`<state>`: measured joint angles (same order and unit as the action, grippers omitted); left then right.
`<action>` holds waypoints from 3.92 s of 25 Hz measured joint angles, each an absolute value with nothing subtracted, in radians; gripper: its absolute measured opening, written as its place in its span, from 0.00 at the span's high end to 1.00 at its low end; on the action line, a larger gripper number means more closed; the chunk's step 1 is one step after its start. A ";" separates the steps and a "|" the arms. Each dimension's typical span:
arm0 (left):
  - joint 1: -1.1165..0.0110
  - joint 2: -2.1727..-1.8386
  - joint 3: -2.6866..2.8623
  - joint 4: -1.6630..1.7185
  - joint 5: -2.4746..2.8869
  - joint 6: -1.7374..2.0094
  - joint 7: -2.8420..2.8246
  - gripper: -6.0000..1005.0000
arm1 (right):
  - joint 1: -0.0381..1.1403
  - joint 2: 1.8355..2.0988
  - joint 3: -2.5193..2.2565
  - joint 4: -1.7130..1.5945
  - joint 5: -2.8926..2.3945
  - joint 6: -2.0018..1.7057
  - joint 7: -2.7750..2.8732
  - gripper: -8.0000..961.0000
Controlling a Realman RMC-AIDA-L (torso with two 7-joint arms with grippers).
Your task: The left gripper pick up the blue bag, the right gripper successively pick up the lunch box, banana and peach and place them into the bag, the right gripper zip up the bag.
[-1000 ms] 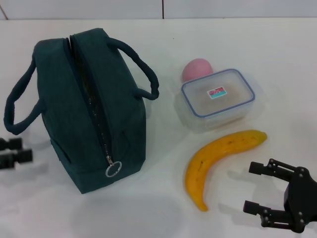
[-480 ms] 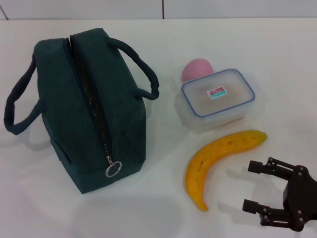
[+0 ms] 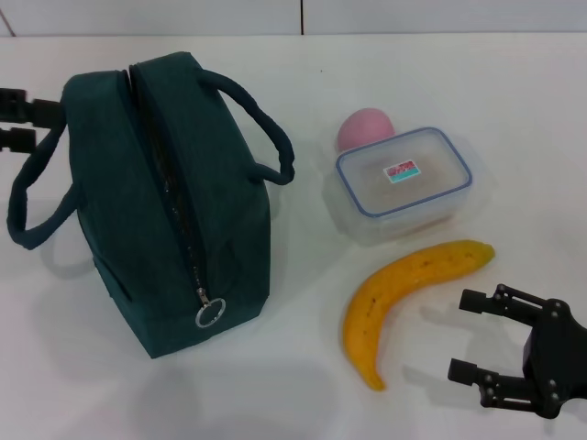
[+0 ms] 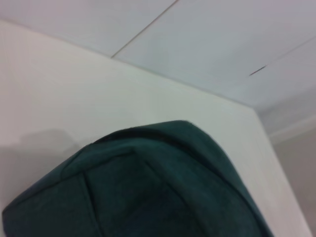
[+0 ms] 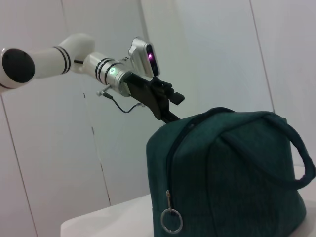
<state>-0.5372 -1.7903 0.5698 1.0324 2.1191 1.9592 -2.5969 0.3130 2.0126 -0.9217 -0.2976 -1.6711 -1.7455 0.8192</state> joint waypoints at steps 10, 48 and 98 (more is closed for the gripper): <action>-0.602 -1.833 0.568 1.029 2.189 1.951 -2.646 0.16 | 0.313 2.014 -0.922 -0.291 -1.658 -1.743 0.819 0.20; -0.635 -1.870 0.635 1.015 2.259 1.876 -2.597 0.92 | 0.307 2.014 -0.922 -0.284 -1.612 -1.739 0.835 0.22; -0.658 -1.871 0.635 0.969 2.071 1.823 -2.537 0.96 | 0.600 2.028 -0.928 -0.003 -1.112 -1.147 2.018 0.26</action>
<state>-0.6577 -1.8707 0.6351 0.9693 2.0714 1.8234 -2.5368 0.5998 2.0279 -0.9279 -0.0031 -1.1115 -1.1466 2.0179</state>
